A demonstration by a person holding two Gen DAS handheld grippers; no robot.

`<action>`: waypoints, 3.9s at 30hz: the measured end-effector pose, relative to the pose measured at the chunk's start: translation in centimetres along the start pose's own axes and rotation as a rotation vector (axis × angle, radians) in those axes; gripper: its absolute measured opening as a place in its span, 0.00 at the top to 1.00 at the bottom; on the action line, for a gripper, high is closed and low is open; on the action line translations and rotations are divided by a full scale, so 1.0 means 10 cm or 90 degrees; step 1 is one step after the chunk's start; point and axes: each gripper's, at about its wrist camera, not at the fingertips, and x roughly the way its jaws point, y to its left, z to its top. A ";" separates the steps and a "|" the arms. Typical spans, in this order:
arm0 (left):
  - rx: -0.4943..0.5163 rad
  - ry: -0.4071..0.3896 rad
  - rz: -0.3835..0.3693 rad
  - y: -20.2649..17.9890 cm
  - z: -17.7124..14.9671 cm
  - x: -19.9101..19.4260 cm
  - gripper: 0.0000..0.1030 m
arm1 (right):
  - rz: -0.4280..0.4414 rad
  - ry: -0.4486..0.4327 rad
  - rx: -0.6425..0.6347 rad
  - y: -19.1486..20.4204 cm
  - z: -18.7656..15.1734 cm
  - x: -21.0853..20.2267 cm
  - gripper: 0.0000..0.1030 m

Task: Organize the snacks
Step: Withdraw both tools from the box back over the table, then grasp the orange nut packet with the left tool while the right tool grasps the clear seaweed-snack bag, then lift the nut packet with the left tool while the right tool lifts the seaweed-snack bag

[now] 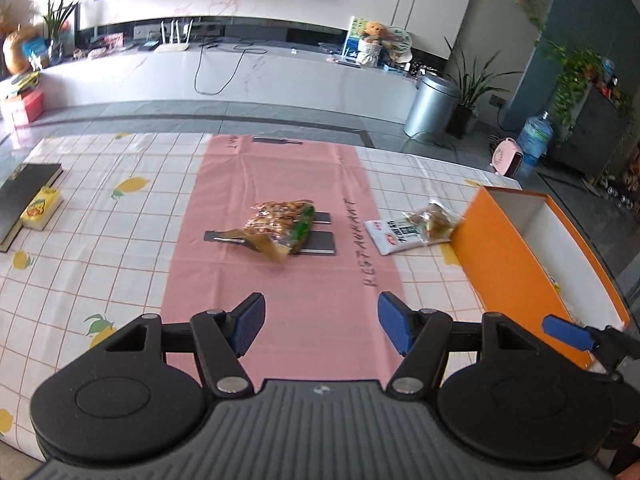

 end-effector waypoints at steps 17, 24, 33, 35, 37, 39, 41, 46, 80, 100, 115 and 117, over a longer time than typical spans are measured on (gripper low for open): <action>0.015 0.023 0.019 0.24 0.47 0.98 0.20 | -0.064 -0.024 -0.142 0.11 0.39 1.26 0.33; 0.064 0.037 0.034 0.25 0.57 1.48 0.20 | -0.137 -0.029 -0.190 0.05 0.57 1.96 0.35; 0.067 0.046 0.041 0.33 0.67 1.87 0.20 | -0.171 -0.002 -0.207 -0.04 0.66 2.53 0.35; 0.062 0.049 0.040 0.36 0.69 1.94 0.19 | -0.176 0.000 -0.209 -0.05 0.65 2.60 0.35; 0.053 0.052 0.044 0.39 0.72 2.00 0.18 | -0.182 -0.007 -0.223 -0.04 0.64 2.64 0.35; 0.049 0.066 0.041 0.41 0.73 2.09 0.17 | -0.183 -0.010 -0.224 -0.04 0.64 2.67 0.35; 0.053 0.083 0.029 0.42 0.72 2.16 0.15 | -0.181 -0.011 -0.222 -0.04 0.64 2.70 0.35; 0.053 0.083 0.024 0.45 0.68 2.23 0.09 | -0.193 -0.014 -0.231 -0.04 0.62 2.74 0.44; 0.108 0.123 0.004 -0.22 -0.41 1.39 0.05 | 0.010 0.026 -0.092 0.06 -0.27 1.18 0.45; 0.177 0.085 0.009 -0.27 -0.50 1.49 0.07 | 0.056 0.053 -0.096 -0.08 -0.33 1.44 0.42; 0.176 0.063 -0.005 -0.37 -0.43 1.29 0.16 | 0.061 0.076 -0.071 -0.10 -0.30 1.38 0.57; 0.171 0.063 -0.003 -0.39 -0.40 1.24 0.16 | 0.060 0.074 -0.065 -0.11 -0.27 1.33 0.58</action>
